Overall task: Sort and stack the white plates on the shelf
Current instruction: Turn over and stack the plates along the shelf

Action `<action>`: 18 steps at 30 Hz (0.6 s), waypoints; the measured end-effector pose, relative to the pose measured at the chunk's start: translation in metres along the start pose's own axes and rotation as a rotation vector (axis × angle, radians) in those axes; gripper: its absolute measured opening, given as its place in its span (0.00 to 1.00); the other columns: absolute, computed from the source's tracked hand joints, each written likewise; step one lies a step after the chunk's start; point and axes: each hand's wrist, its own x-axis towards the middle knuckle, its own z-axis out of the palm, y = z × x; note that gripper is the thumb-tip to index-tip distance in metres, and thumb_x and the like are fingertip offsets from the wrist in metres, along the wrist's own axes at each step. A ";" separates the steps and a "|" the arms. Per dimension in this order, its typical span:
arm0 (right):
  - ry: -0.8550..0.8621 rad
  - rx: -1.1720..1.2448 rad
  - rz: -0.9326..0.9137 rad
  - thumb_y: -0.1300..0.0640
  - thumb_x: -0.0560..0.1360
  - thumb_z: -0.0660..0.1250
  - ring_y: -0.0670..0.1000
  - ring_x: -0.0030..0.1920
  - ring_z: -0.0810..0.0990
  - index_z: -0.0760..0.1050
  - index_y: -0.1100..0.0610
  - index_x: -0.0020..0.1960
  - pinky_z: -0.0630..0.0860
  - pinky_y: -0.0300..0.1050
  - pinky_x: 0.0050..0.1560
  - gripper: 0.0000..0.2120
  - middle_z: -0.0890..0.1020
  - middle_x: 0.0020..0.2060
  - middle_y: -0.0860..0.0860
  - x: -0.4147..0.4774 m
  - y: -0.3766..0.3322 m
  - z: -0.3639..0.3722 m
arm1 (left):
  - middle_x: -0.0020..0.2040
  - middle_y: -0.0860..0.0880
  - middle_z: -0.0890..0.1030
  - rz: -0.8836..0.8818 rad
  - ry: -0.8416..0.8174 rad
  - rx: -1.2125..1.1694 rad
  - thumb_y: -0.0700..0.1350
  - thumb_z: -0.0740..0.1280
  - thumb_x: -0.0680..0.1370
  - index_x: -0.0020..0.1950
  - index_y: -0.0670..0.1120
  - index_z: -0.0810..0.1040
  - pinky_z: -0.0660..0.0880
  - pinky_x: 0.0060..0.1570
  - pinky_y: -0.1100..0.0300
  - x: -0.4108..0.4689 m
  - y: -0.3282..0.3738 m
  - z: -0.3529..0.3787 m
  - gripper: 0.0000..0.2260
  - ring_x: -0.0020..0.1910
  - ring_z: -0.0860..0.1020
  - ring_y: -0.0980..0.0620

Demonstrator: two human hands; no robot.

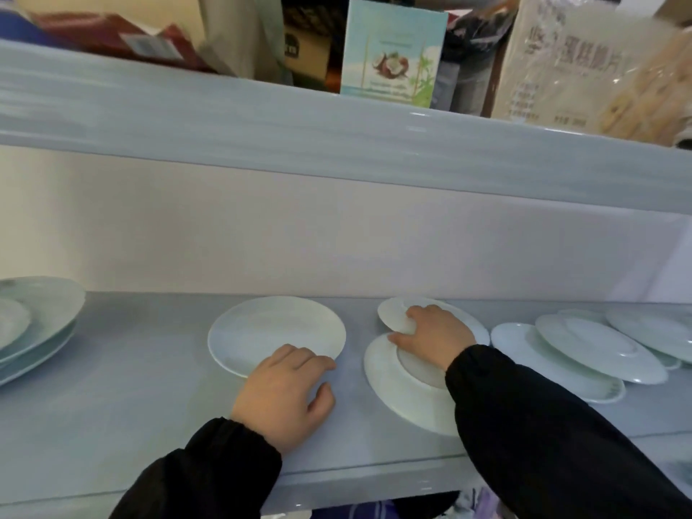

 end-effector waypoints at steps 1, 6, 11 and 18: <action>-0.015 -0.022 0.024 0.30 0.73 0.61 0.57 0.64 0.74 0.65 0.51 0.74 0.72 0.52 0.62 0.37 0.73 0.67 0.54 0.003 -0.004 -0.001 | 0.43 0.54 0.80 0.005 -0.002 -0.003 0.50 0.63 0.72 0.52 0.50 0.82 0.75 0.46 0.56 -0.001 -0.002 -0.001 0.13 0.45 0.77 0.51; -0.039 -0.076 0.086 0.34 0.72 0.65 0.57 0.60 0.76 0.68 0.54 0.70 0.72 0.49 0.52 0.34 0.74 0.62 0.55 0.017 -0.029 -0.003 | 0.42 0.56 0.79 -0.018 0.046 -0.046 0.49 0.63 0.71 0.51 0.51 0.82 0.71 0.47 0.61 -0.006 -0.022 -0.014 0.12 0.44 0.76 0.53; -0.023 -0.240 -0.036 0.50 0.76 0.64 0.53 0.44 0.74 0.73 0.55 0.52 0.68 0.44 0.43 0.09 0.73 0.38 0.48 0.022 -0.049 -0.010 | 0.42 0.57 0.79 -0.043 0.060 -0.017 0.49 0.63 0.71 0.51 0.51 0.82 0.72 0.46 0.62 -0.016 -0.045 -0.030 0.12 0.44 0.76 0.53; -0.001 -0.361 -0.149 0.61 0.75 0.62 0.50 0.34 0.70 0.69 0.58 0.55 0.63 0.42 0.30 0.09 0.69 0.35 0.50 0.012 -0.061 -0.018 | 0.43 0.56 0.80 -0.142 0.049 0.037 0.52 0.61 0.71 0.51 0.51 0.81 0.76 0.46 0.57 -0.027 -0.076 -0.050 0.14 0.46 0.77 0.49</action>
